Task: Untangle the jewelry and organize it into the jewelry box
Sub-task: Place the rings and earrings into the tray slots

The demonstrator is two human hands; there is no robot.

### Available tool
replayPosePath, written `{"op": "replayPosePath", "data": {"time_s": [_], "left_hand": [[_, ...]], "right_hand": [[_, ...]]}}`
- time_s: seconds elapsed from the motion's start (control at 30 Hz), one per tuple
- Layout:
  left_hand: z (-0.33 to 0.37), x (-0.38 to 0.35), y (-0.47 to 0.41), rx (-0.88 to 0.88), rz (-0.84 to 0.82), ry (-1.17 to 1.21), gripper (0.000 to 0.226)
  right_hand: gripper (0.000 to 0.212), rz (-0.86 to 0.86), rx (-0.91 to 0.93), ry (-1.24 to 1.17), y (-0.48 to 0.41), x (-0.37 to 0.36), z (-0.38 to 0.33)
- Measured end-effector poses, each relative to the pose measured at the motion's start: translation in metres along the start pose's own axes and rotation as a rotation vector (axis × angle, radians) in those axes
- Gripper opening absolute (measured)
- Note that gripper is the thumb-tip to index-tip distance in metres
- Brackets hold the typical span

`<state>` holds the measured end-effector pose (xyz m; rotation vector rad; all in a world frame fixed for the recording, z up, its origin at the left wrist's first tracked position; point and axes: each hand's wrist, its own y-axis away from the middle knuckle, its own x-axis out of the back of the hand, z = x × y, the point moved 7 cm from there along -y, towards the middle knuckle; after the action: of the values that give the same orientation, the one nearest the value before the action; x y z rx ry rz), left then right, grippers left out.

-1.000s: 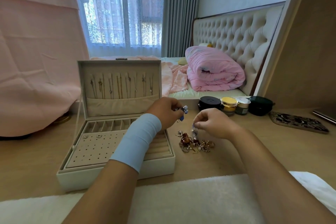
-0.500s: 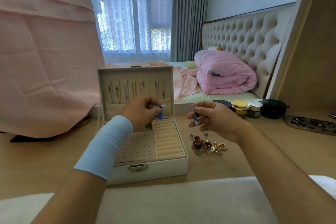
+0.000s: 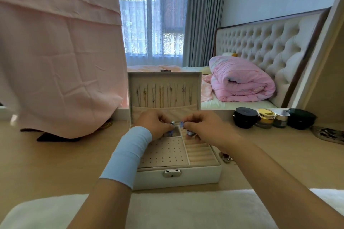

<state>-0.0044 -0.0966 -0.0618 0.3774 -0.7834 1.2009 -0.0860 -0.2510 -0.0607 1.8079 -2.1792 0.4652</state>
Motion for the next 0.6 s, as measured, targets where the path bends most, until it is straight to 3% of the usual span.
{"op": "replayPosePath", "data": {"time_s": [0.17, 0.3, 0.37, 0.43, 0.6], "left_hand": [[-0.005, -0.001, -0.002, -0.012, 0.025, -0.077, 0.019], [-0.011, 0.007, -0.004, -0.01, -0.01, -0.124, 0.026], [-0.014, 0.011, -0.005, -0.019, -0.04, -0.105, 0.027], [-0.016, 0.012, -0.005, -0.036, -0.055, -0.11, 0.025], [-0.016, 0.012, -0.006, -0.071, -0.05, -0.154, 0.012]], "right_hand": [[0.004, 0.062, -0.006, 0.2, -0.027, -0.017, -0.005], [0.018, 0.129, -0.014, 0.375, -0.043, -0.023, -0.002], [0.014, 0.139, 0.001, 0.452, -0.047, -0.025, -0.003], [0.009, 0.124, 0.017, 0.471, -0.049, -0.025, -0.005], [0.025, 0.12, 0.036, 0.392, -0.048, -0.013, -0.004]]}}
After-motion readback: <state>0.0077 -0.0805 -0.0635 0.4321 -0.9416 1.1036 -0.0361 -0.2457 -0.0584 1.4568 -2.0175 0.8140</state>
